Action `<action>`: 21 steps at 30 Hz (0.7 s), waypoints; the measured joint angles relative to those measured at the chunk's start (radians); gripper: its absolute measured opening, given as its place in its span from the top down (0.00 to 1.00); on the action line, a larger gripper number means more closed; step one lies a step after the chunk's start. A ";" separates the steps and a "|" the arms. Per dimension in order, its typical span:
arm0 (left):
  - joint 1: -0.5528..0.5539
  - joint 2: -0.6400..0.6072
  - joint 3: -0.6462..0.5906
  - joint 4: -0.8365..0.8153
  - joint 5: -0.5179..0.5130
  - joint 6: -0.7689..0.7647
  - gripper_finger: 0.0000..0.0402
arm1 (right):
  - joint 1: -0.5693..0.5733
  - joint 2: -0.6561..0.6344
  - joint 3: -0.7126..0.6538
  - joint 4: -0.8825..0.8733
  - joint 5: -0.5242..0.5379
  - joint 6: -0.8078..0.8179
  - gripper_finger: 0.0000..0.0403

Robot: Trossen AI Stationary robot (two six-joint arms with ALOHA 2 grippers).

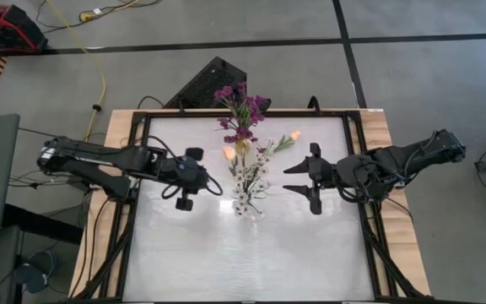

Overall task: Sort flowers into vase by color
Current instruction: Put the pink flower into the transparent vase

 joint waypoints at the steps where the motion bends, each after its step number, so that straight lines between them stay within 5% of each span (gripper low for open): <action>1: 0.000 -0.018 0.000 -0.005 -0.015 -0.009 0.86 | 0.000 0.000 0.000 -0.004 0.000 0.002 0.45; 10: -0.003 -0.195 -0.122 0.090 -0.051 -0.076 0.94 | 0.000 0.024 0.000 -0.147 0.003 0.155 0.45; 21: -0.042 -0.295 -0.506 0.553 -0.033 -0.086 1.00 | -0.023 0.203 -0.001 -0.397 0.015 0.204 0.45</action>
